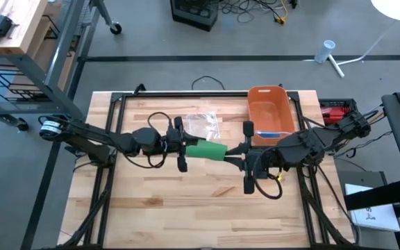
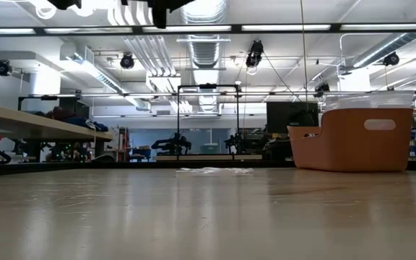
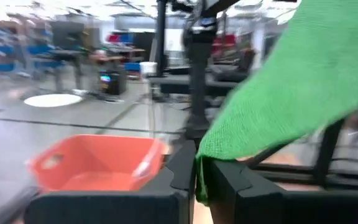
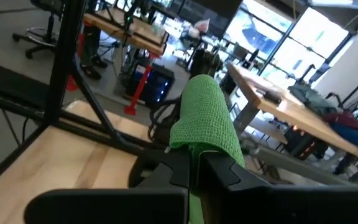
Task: Roll bandage
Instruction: Roll the green bandage
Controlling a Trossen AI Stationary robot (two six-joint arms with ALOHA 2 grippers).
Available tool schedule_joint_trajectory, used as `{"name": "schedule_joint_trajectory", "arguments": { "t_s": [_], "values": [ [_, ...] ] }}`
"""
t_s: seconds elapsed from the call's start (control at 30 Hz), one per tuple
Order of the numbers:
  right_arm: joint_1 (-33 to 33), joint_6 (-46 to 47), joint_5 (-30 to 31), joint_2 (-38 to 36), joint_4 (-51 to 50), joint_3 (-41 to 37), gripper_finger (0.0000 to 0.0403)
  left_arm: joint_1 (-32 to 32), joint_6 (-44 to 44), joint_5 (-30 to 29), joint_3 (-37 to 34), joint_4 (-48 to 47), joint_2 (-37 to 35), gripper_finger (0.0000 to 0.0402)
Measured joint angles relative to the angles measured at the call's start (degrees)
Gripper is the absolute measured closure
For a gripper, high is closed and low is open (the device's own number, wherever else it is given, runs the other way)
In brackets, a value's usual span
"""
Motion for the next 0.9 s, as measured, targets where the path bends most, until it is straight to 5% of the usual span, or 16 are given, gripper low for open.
{"name": "schedule_joint_trajectory", "arguments": {
  "t_s": [0.13, 0.3, 0.5, 0.9],
  "values": [
    [0.00, 2.04, -0.13, 0.00, -2.95, 0.00, 0.0400, 0.36, 9.39, -10.92, 0.00, -2.84, -1.92, 0.0399],
    [0.00, 4.35, -7.70, 0.00, -3.91, -0.02, 0.0400, 4.37, 22.40, -22.41, 0.02, -2.30, -3.76, 0.0400],
    [-0.02, 5.02, -13.02, 0.44, -2.98, -0.04, 0.0400, 11.67, 23.17, -18.98, 0.02, -2.43, -4.07, 0.0401],
    [-0.02, 12.53, -13.36, 5.01, -9.07, -0.04, 0.0400, 18.54, 30.01, -12.42, 4.51, 3.53, -8.86, 0.0401]
  ]
}}
